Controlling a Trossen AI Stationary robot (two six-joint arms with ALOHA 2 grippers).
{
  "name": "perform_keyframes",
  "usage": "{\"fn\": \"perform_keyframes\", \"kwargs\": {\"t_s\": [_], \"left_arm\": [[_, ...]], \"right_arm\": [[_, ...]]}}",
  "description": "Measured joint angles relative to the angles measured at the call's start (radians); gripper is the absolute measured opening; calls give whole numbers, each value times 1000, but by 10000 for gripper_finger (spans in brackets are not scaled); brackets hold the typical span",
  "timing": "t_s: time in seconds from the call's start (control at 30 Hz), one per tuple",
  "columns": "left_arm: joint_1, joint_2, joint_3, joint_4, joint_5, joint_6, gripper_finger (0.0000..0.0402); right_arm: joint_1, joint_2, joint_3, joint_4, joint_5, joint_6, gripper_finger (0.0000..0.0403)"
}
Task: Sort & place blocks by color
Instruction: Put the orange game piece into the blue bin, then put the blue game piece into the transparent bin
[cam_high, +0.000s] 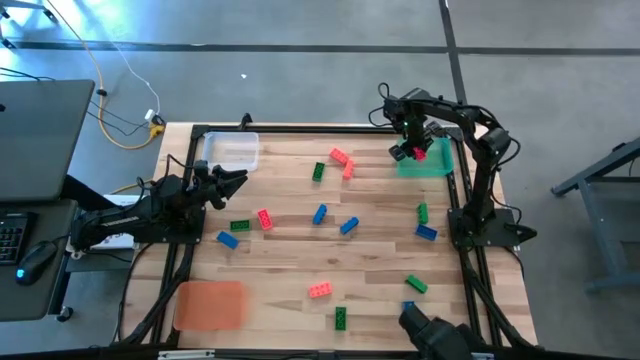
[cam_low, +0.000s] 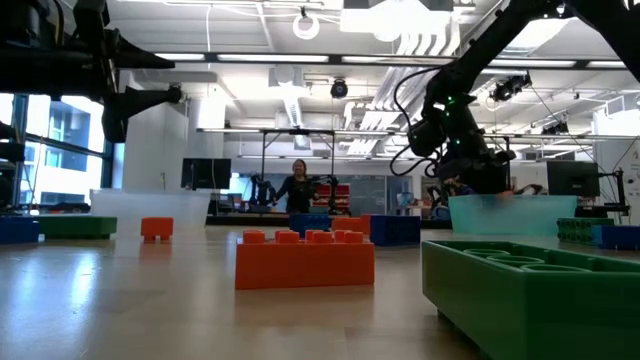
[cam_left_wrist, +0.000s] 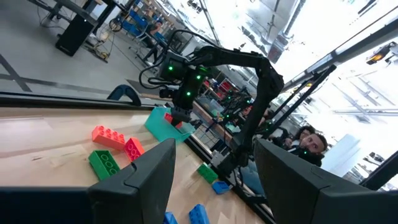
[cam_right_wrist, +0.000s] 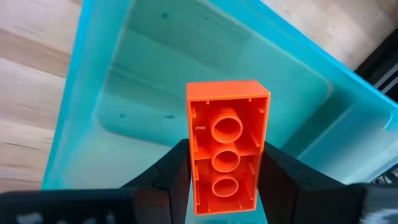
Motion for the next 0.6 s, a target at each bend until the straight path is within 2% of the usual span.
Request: {"fn": "perform_keyframes", "kwargs": {"t_s": [0.17,0.43,0.6], "left_arm": [[0,0,0,0,0,0,209],[0,0,0,1,0,-7,209],[0,0,0,6,3,-56,209]], "right_arm": [[0,0,0,1,0,-15,143],[5,0,0,4,21,-19,203],[5,-1,0,4,23,-17,210]]}}
